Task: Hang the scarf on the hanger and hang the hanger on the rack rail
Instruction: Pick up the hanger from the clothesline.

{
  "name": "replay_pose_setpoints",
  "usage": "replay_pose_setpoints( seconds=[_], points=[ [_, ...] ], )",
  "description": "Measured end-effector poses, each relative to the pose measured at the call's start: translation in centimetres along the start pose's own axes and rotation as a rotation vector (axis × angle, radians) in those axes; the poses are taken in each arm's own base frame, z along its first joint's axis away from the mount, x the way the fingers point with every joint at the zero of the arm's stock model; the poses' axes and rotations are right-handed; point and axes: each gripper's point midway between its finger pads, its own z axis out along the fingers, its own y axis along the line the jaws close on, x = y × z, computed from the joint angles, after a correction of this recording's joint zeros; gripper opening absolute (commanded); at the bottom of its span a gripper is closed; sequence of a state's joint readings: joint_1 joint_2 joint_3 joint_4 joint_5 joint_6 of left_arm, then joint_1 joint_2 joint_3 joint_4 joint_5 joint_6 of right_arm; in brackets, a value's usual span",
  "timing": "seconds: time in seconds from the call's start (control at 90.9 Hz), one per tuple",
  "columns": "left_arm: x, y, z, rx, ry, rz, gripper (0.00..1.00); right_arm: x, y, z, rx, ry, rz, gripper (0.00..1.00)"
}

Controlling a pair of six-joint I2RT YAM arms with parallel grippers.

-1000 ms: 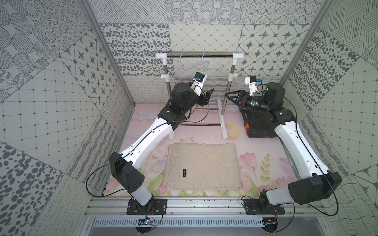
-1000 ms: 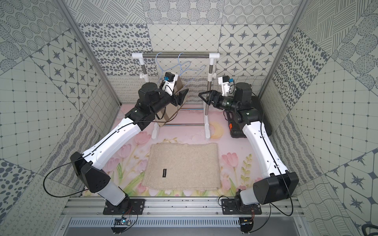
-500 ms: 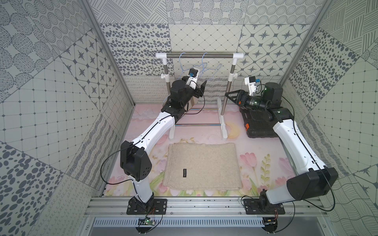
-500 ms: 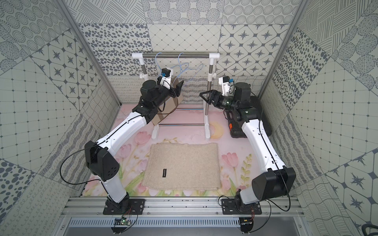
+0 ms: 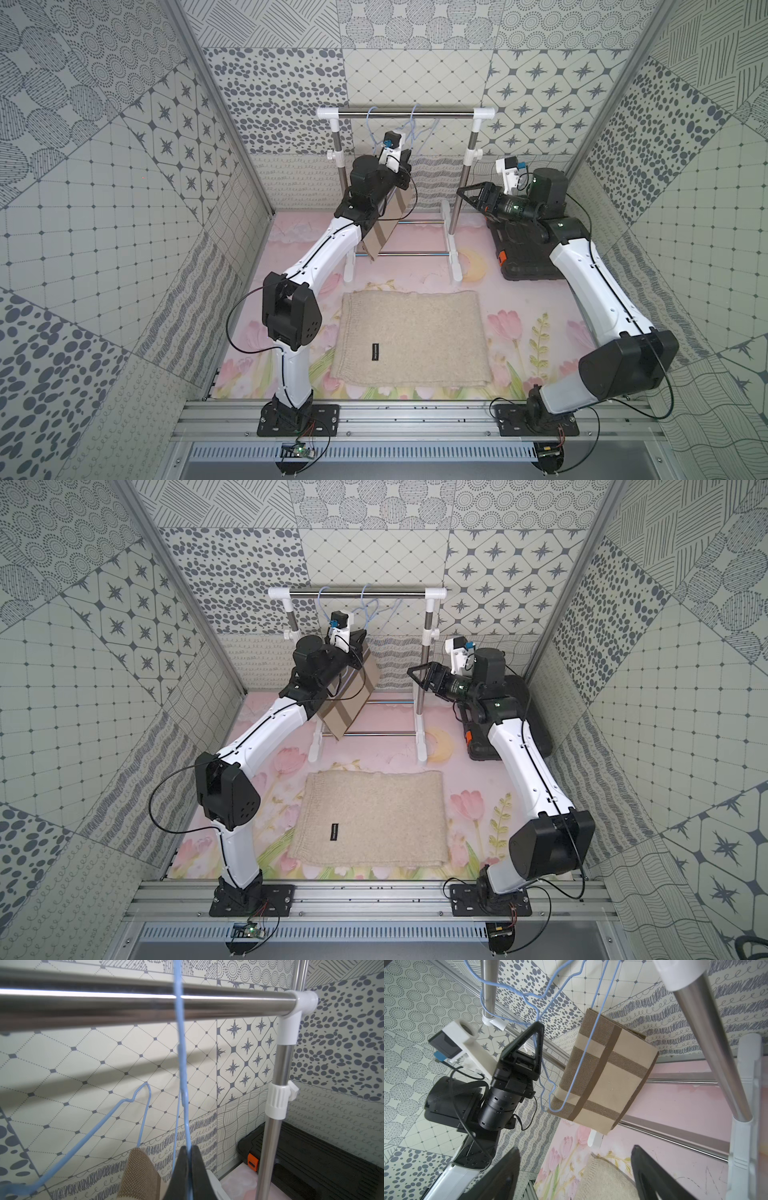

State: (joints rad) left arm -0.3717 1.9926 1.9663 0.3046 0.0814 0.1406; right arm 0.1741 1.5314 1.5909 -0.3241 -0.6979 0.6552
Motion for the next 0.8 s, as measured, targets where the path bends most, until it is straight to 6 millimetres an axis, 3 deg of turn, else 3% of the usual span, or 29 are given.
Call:
replay_pose_setpoints(
  seconds=[0.22,0.396,0.627,0.803],
  points=[
    [-0.9,-0.5,-0.3,0.037,0.005,-0.021,0.00,-0.1,-0.2,0.3,0.001,-0.002,0.013,0.84],
    [-2.7,-0.9,-2.0,0.049,-0.005,-0.059,0.00,0.0,0.2,0.5,-0.010,-0.003,0.009,0.84],
    [-5.0,-1.4,-6.6,0.042,-0.011,-0.147,0.00,0.2,0.2,0.4,-0.011,0.001,0.013,0.84],
    [-4.0,-2.0,-11.7,0.011,0.034,-0.312,0.00,2.1,-0.4,-0.6,0.028,0.035,0.016,0.84]
  ],
)
